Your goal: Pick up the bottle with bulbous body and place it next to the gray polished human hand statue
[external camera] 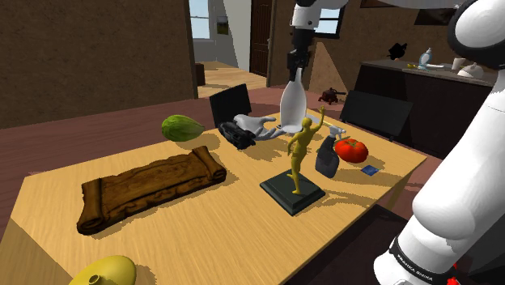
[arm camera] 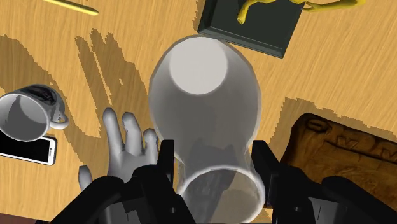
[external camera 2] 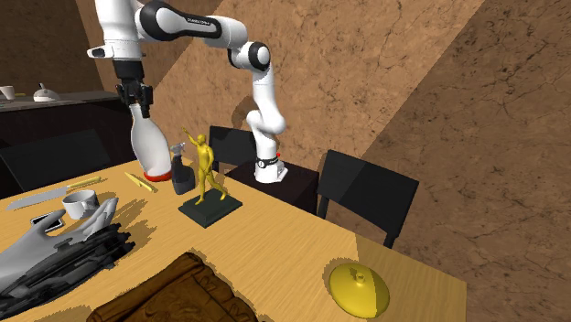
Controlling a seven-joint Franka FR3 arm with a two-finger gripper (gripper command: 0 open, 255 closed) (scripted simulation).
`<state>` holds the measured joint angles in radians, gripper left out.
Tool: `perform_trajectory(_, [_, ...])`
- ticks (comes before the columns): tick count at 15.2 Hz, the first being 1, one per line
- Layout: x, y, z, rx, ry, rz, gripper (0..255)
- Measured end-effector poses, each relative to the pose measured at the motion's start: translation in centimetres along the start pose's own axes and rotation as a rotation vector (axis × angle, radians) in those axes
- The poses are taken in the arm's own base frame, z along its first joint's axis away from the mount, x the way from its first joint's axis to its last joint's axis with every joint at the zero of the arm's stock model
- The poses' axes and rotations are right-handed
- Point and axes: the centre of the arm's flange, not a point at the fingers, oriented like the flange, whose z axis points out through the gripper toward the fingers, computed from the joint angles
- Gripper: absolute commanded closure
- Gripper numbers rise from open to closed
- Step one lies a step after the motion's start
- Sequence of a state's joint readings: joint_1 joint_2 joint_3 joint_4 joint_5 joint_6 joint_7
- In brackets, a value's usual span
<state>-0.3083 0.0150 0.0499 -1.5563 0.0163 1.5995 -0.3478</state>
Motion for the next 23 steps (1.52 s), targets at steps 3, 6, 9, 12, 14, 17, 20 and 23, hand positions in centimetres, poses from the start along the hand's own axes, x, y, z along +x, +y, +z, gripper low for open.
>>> perform_trajectory(3, [0.3,4.0,0.0,0.0,0.0,0.0,255])
perform_trajectory(6, [0.2,6.8,0.6,0.0,-0.001,0.0,255])
perform_trajectory(9, [0.1,7.1,2.0,0.0,-0.001,-0.001,255])
perform_trajectory(12, [0.0,7.2,3.8,0.0,-0.001,-0.001,255])
perform_trajectory(14, [0.1,7.1,4.7,0.0,-0.001,-0.001,255])
perform_trajectory(17, [0.0,7.2,6.2,0.0,-0.001,-0.001,255])
perform_trajectory(20, [0.1,7.3,7.8,0.0,-0.001,-0.001,255])
perform_trajectory(23, [-0.1,7.2,9.5,0.0,-0.001,-0.001,255])
